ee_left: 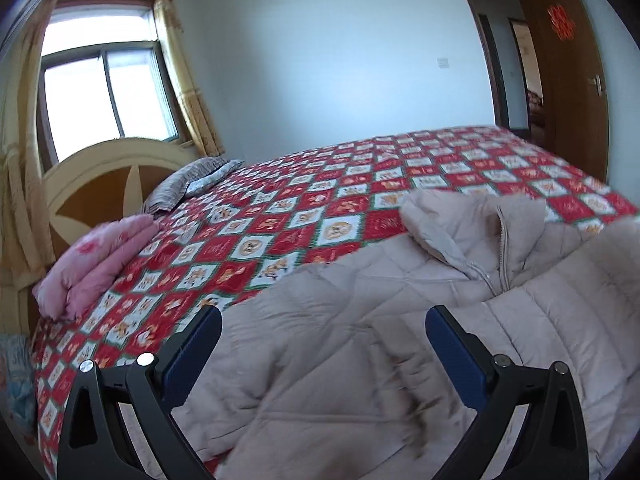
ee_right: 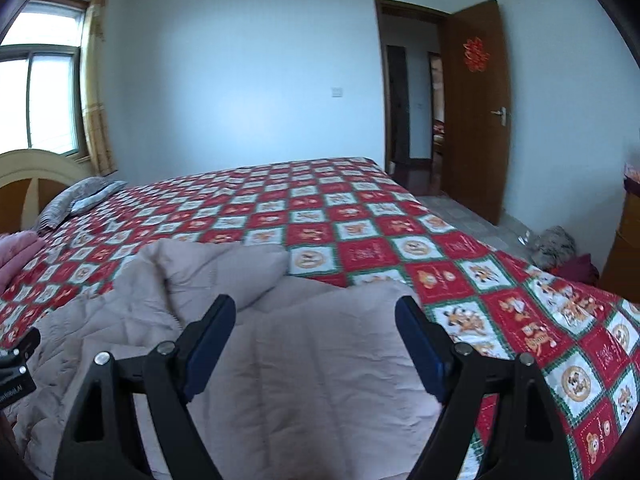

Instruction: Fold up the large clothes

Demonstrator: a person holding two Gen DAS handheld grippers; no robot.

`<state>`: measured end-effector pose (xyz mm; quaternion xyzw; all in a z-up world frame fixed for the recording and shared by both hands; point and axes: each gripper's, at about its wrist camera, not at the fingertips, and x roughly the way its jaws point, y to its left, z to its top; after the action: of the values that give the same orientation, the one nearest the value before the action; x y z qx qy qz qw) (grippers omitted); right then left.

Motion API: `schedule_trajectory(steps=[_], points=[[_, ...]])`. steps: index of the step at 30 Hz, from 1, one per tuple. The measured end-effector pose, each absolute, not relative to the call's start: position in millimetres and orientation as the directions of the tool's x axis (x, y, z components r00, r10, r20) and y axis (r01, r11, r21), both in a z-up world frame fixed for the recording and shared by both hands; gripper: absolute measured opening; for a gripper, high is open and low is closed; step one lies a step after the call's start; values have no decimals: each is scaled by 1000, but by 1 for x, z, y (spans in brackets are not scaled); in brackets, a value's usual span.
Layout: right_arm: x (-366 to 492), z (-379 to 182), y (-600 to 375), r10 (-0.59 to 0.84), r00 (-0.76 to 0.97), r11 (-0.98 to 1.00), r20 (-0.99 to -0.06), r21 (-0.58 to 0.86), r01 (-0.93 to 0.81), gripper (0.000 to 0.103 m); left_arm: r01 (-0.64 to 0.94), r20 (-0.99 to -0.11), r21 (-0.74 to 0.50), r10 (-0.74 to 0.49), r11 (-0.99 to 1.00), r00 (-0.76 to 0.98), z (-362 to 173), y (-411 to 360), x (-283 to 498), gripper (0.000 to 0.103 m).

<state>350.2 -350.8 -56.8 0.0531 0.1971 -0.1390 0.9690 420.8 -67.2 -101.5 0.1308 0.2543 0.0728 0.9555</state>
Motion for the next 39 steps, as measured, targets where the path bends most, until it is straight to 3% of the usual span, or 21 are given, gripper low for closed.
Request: schedule_trajectory(steps=[3, 5, 7, 9, 15, 26, 30, 33, 34, 36, 39], points=[[359, -70, -380, -264, 852, 941, -452, 74, 331, 85, -95, -457, 463, 329, 881, 826, -140, -89, 438, 102], [358, -78, -396, -244, 840, 934, -484, 115, 338, 81, -101, -481, 518, 386, 850, 787, -164, -84, 449, 102], [363, -87, -397, -196, 832, 944, -520, 129, 303, 59, -109, -514, 482, 381, 869, 768, -169, -72, 453, 102], [370, -97, -389, -154, 823, 962, -547, 106, 251, 56, -124, -524, 469, 389, 874, 758, -168, -64, 456, 102], [389, -137, -383, -105, 741, 975, -663, 77, 207, 56, -125, -557, 428, 370, 895, 743, -176, -51, 457, 102], [403, -151, -377, -166, 672, 977, -722, -29, 211, 60, -113, -602, 390, 346, 914, 720, -186, -49, 462, 102], [379, -122, -363, -224, 711, 968, -667, -65, 244, 60, -111, -614, 365, 329, 924, 718, -186, -46, 462, 102], [361, -99, -328, -195, 775, 980, -602, -82, 183, 85, -112, -617, 354, 322, 929, 718, -186, -45, 461, 102], [361, -96, -315, -176, 783, 984, -597, -99, 146, 86, -111, -619, 351, 319, 930, 718, -186, -44, 462, 102], [365, -98, -289, -138, 786, 989, -602, -133, 71, 85, -111, -626, 336, 309, 935, 716, -186, -41, 462, 102], [381, -117, -275, -131, 752, 988, -646, -150, 44, 74, -117, -632, 318, 303, 941, 713, -185, -38, 462, 102]])
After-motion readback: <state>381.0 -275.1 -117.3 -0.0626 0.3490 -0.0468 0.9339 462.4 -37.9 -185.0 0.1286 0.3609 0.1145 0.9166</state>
